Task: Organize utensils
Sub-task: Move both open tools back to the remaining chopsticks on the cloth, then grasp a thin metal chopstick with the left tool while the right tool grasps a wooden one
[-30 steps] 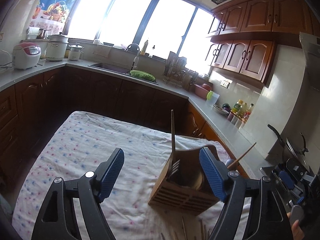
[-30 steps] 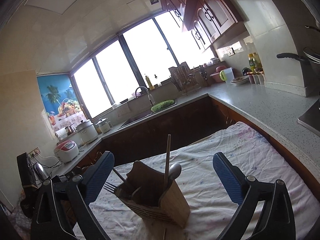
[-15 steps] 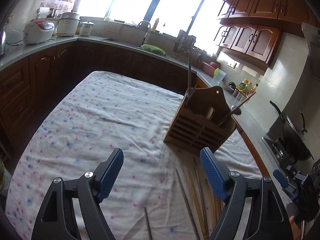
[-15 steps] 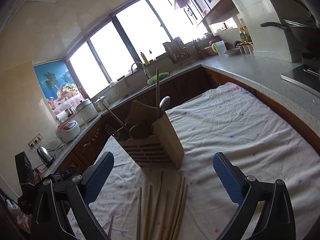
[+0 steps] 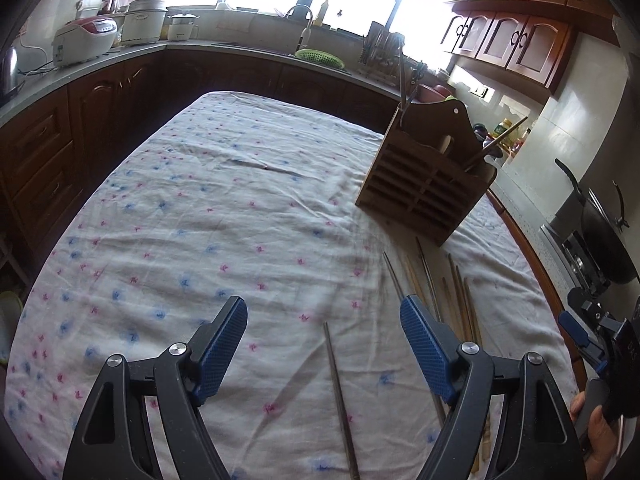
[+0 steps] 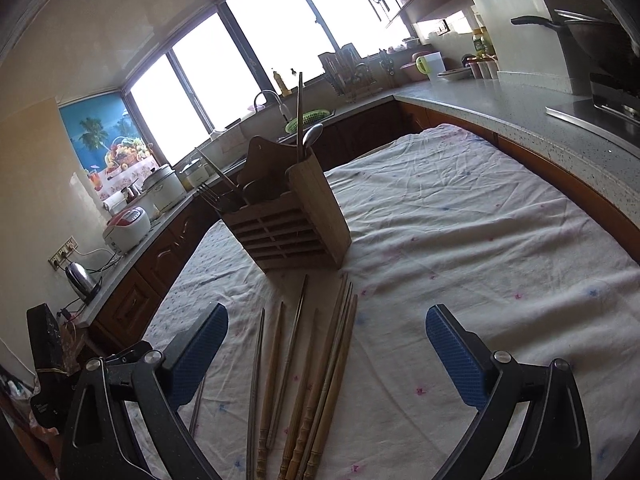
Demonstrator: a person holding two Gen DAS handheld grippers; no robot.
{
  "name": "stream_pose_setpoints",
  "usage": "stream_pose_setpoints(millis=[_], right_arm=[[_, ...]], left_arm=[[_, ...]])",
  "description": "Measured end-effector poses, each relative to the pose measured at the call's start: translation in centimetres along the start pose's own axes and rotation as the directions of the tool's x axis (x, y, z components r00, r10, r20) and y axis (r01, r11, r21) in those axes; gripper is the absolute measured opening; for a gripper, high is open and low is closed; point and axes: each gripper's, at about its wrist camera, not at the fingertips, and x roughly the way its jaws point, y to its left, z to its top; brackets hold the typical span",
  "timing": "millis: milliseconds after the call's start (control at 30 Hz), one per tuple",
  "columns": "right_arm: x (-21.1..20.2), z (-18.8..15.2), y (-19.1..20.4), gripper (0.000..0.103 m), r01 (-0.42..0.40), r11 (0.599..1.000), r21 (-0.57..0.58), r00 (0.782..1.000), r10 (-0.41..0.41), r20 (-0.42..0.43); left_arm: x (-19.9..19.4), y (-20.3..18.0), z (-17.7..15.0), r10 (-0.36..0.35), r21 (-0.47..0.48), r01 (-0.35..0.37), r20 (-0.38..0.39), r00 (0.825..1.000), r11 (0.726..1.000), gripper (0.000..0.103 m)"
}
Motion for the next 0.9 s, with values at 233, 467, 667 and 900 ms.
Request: stream_pose_setpoints(millis=[233, 467, 667, 900], right_arm=[[0.5, -0.6, -0.1, 0.099, 0.014, 1.000, -0.002, 0.999, -0.014, -0.035], [1.4, -1.0, 0.1, 0.082, 0.024, 1.000, -0.018, 0.997, -0.025, -0.074], [2.0, -1.0, 0.0, 0.067, 0.028, 0.999, -0.024, 0.995, -0.030, -0.099], [4.7, -1.1, 0.0, 0.046, 0.047, 0.999, -0.028, 0.984, -0.051, -0.171]], left_arm=[[1.2, -0.8, -0.9, 0.030, 0.059, -0.025, -0.084, 0.996, 0.998, 0.076], [4.5, -2.4, -2.3, 0.051, 0.149, -0.016, -0.233, 0.971, 0.989, 0.023], [6.7, -3.1, -1.9, 0.037, 0.183, 0.005, -0.224, 0.974, 0.983, 0.006], [11.1, -2.5, 1.0, 0.004, 0.144, 0.027, -0.208, 0.978, 0.989, 0.004]])
